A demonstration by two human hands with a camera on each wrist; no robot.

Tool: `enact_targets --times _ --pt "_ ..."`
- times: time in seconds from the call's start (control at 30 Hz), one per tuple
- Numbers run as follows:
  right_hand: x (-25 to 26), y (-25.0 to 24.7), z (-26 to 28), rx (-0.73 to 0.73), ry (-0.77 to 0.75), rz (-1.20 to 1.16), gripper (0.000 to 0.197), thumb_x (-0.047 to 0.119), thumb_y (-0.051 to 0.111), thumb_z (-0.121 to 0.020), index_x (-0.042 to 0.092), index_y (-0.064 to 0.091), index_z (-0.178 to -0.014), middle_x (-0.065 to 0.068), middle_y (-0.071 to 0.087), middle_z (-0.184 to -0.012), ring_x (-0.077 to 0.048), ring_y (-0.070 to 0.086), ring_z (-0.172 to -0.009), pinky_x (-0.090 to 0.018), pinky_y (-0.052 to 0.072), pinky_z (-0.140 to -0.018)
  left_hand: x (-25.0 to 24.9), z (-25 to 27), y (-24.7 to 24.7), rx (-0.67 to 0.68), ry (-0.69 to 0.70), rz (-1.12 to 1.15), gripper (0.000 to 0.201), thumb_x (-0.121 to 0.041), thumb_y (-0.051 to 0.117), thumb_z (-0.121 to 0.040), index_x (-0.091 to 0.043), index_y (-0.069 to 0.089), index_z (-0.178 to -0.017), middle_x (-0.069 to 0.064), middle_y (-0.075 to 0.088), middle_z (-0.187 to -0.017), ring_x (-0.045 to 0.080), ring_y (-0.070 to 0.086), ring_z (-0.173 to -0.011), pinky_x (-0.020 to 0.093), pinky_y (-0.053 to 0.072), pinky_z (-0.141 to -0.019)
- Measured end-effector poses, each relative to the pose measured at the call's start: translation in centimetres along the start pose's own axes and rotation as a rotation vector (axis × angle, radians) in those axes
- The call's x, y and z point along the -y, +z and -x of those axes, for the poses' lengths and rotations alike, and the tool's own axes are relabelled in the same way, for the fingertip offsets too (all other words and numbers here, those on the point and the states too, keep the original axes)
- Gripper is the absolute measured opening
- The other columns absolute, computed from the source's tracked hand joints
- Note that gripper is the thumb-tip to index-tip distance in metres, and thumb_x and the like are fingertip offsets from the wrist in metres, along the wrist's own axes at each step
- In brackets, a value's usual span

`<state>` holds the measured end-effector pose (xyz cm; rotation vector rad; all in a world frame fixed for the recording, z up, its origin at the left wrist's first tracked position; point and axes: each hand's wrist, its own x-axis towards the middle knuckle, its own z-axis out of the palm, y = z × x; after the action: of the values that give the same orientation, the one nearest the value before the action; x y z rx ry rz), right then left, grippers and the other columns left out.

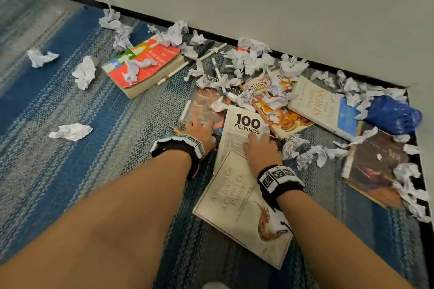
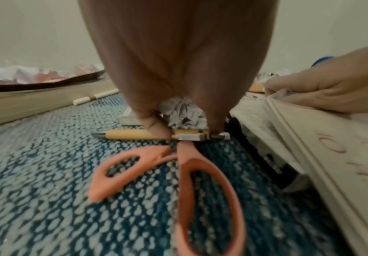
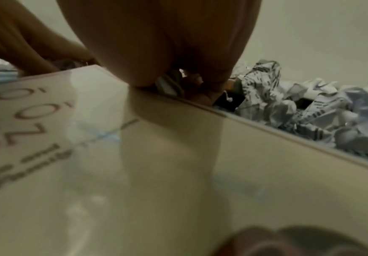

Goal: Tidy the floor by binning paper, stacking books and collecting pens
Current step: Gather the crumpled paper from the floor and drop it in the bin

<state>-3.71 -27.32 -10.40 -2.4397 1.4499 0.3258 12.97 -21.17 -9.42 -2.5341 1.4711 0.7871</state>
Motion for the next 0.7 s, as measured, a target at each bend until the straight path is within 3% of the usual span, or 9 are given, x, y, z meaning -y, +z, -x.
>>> enact_targets --times 0.07,0.13,0.23,0.33,0.43,0.5,0.57,0.7 --pt "-0.9 -0.3 0.0 -0.021 -0.048 -0.011 0.033 0.016 0.037 -0.100 0.010 0.035 -0.132 -0.017 0.038 -0.133 -0.036 0.051 -0.111 -0.042 0.046 -0.084 -1.2 0.6 -0.7 0.023 0.037 -0.075 0.048 -0.020 0.053 -0.096 -0.011 0.033 -0.138 0.029 0.021 -0.148 0.044 0.036 -0.131 0.050 0.037 -0.103" --pt "-1.6 -0.7 -0.1 -0.034 -0.053 -0.083 0.038 0.003 0.039 -0.095 0.007 0.034 -0.132 -0.016 0.037 -0.132 -0.035 0.054 -0.102 -0.038 0.045 -0.079 -2.2 0.6 -1.6 -0.017 0.049 -0.128 0.050 -0.013 0.052 -0.096 -0.006 0.030 -0.140 0.029 0.021 -0.147 0.043 0.035 -0.132 0.044 0.036 -0.104" --pt "-3.1 -1.7 0.5 -0.179 -0.034 -0.285 0.034 -0.006 0.038 -0.090 0.006 0.044 -0.121 -0.014 0.038 -0.124 -0.029 0.049 -0.084 -0.029 0.035 -0.071 -3.8 -0.3 -3.2 -0.171 0.018 -0.020 0.037 -0.015 0.051 -0.093 -0.008 0.039 -0.128 0.026 0.029 -0.143 0.041 0.039 -0.127 0.044 0.041 -0.101" --pt "-5.3 -2.9 1.5 -0.301 0.090 -0.481 0.031 -0.011 0.042 -0.085 0.005 0.053 -0.109 -0.014 0.047 -0.118 -0.030 0.051 -0.097 -0.024 0.030 -0.076 -6.4 -0.9 -4.2 -0.311 0.102 0.116 0.026 -0.016 0.051 -0.092 -0.010 0.046 -0.116 0.019 0.041 -0.123 0.035 0.046 -0.108 0.042 0.044 -0.087" --pt "-8.0 -3.7 1.4 -0.387 0.299 -0.631 0.027 -0.006 0.046 -0.087 0.006 0.058 -0.109 -0.016 0.057 -0.115 -0.031 0.055 -0.105 -0.029 0.038 -0.084 -9.4 -0.6 -4.4 -0.312 0.216 0.337 0.020 -0.011 0.046 -0.093 -0.007 0.048 -0.113 0.018 0.040 -0.116 0.035 0.049 -0.093 0.039 0.046 -0.078" --pt "-9.4 -3.9 0.8 -0.461 0.401 -0.677 0.021 0.003 0.045 -0.093 0.007 0.058 -0.109 -0.017 0.060 -0.112 -0.033 0.057 -0.104 -0.037 0.044 -0.089 -10.3 -0.5 -3.8 -0.279 0.256 0.446 0.022 -0.011 0.048 -0.092 -0.008 0.051 -0.113 0.018 0.039 -0.117 0.037 0.053 -0.089 0.039 0.049 -0.082" --pt "-10.4 -3.9 0.1 -0.502 0.465 -0.661 0.022 0.019 0.048 -0.097 0.006 0.056 -0.113 -0.021 0.057 -0.116 -0.036 0.055 -0.107 -0.039 0.042 -0.090 -10.8 -0.6 -2.9 -0.248 0.276 0.521 0.020 -0.010 0.051 -0.090 -0.009 0.055 -0.109 0.017 0.039 -0.118 0.035 0.055 -0.090 0.034 0.048 -0.084" --pt "-10.4 -3.0 0.3 -0.374 0.501 -0.509 0.073 0.059 0.053 -0.086 0.007 0.038 -0.136 -0.018 0.032 -0.137 -0.036 0.036 -0.127 -0.044 0.036 -0.102 -12.7 -0.9 -0.1 -0.241 0.314 0.391 0.026 -0.017 0.054 -0.091 -0.013 0.051 -0.116 0.016 0.035 -0.125 0.035 0.044 -0.111 0.038 0.044 -0.092"
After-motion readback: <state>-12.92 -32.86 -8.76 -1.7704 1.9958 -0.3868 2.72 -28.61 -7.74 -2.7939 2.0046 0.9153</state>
